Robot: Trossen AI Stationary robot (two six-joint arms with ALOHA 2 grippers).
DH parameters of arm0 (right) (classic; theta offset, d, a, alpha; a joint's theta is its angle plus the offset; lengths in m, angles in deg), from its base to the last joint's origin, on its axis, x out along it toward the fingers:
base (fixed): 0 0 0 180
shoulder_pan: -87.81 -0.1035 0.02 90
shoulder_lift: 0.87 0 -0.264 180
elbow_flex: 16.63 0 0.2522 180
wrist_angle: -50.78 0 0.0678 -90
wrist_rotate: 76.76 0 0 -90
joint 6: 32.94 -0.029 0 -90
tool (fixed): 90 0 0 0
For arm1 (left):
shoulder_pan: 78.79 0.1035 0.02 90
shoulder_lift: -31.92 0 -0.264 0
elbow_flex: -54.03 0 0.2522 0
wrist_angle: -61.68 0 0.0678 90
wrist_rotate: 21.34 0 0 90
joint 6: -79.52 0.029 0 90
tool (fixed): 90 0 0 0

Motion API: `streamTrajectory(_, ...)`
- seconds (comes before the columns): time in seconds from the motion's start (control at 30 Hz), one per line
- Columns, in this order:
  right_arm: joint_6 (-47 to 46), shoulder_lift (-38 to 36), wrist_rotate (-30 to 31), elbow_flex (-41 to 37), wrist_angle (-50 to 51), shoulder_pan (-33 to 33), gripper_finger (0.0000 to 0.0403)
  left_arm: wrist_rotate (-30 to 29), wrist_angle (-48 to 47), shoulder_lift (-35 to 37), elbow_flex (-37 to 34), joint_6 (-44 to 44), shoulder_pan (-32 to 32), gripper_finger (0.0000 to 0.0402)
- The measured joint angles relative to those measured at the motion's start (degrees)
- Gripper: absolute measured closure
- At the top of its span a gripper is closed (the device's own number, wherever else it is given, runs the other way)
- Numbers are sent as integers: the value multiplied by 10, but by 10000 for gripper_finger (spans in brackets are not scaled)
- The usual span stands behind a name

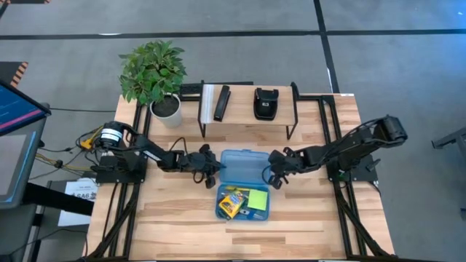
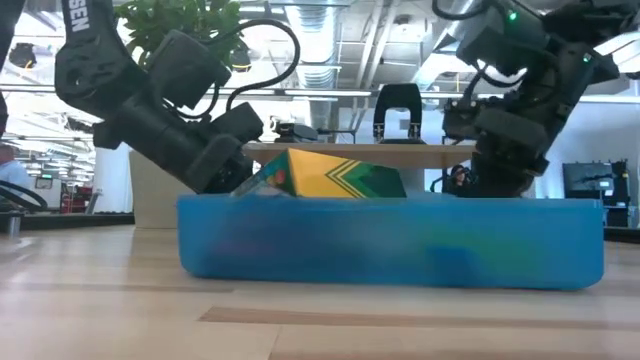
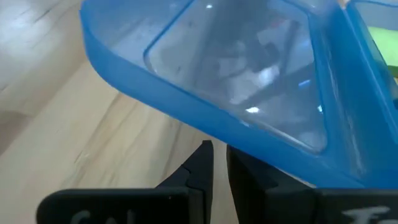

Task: Pack school essentials
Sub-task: Close the supply box

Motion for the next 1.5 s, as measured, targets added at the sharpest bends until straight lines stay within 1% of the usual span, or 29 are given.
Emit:
streamTrajectory(0.17,9,-22,8,1,-10,-1,400,13,3,0,0,8,0,368)
streamTrajectory(0.53,39,-80,11,1,-21,-14,400,15,3,10,0,40,-1,368)
streamTrajectory(0.63,41,-93,12,1,-23,-25,399,18,-2,32,0,51,-1,368)
streamTrajectory(0.83,47,-108,12,2,-34,-52,400,37,-7,99,1,76,-7,368)
streamTrajectory(1.03,74,-107,12,2,-92,-83,398,42,-16,160,1,114,-39,368)
streamTrajectory(1.13,90,-107,11,2,-117,-93,399,51,-20,179,1,126,-62,368)
streamTrajectory(1.33,99,-107,11,2,-140,-100,398,67,-31,182,1,135,-106,368)
streamTrajectory(1.5,99,-107,9,2,-152,-103,397,69,-71,179,1,123,-137,368)
